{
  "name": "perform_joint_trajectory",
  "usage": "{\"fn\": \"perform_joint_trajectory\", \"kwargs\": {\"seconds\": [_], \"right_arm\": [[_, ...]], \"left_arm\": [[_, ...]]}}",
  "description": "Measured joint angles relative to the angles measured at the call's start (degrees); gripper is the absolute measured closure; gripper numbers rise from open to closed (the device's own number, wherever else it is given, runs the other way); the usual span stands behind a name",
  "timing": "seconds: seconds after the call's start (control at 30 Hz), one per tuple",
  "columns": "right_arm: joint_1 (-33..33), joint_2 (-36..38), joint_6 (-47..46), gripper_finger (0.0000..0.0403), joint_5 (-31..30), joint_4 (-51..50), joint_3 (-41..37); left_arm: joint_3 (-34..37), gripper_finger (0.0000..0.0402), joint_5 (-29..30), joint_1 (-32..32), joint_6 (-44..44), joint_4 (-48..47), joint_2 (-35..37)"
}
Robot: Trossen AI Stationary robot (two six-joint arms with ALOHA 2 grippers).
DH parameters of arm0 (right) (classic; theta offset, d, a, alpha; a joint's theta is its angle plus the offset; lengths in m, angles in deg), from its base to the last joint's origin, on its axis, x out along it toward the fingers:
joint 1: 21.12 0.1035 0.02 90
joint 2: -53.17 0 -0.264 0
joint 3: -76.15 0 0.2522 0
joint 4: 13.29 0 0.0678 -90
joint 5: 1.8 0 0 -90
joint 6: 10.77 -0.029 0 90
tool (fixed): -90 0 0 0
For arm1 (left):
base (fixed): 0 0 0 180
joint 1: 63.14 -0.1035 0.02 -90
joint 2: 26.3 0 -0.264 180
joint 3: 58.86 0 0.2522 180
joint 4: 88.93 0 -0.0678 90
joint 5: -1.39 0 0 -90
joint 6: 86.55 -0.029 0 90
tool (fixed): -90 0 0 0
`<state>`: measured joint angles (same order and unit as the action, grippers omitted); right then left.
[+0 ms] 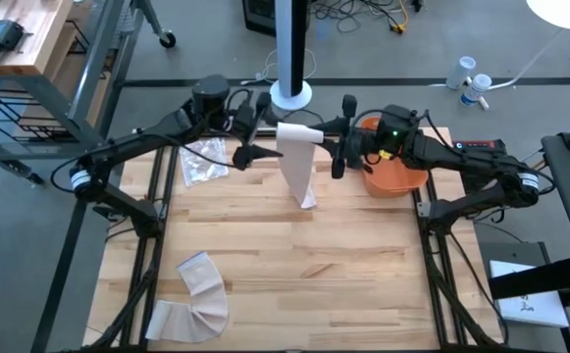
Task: Roll bandage
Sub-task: Roll the center brown bandage
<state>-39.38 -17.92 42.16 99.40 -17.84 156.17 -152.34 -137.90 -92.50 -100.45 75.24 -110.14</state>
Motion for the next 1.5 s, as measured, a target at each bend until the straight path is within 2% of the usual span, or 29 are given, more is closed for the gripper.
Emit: {"fn": "perform_joint_trajectory", "kwargs": {"seconds": [0.23, 0.5, 0.83, 1.03, 1.2, 1.33, 1.5], "right_arm": [[0.04, -1.53, 14.16, 0.032, -0.68, 0.16, 0.0], [0.04, -1.78, 21.77, 0.032, -0.87, 0.42, -0.02], [0.67, -1.77, 22.86, 0.0322, -1.19, 0.44, -0.04], [0.73, -1.77, 23.33, 0.0318, -1.15, 0.89, -0.04], [0.73, -1.77, 25.42, 0.0323, -2.15, 0.94, -0.04], [0.76, -1.77, 29.77, 0.0322, -2.22, 1.43, -0.04], [0.76, -1.77, 30.41, 0.0321, -2.41, 2.32, -0.04]], "left_arm": [[-0.03, 0.0097, -0.69, 0.02, 10.48, 3.91, -1.0], [0.17, 0.0084, -0.73, 0.02, 14.49, 3.84, -1.0], [-1.23, 0.0094, 5.09, -2.05, 9.17, 2.64, -0.33], [-3.17, 0.0089, 3.51, -1.51, 8.52, 2.59, -0.3], [-3.19, 0.0082, 2.86, -1.38, 11.44, 2.43, -0.56], [-3.19, 0.0089, 2.79, -1.4, 14.18, 2.28, -1.05], [-3.15, 0.0103, 2.65, -1.4, 14.46, 1.98, -1.09]]}}
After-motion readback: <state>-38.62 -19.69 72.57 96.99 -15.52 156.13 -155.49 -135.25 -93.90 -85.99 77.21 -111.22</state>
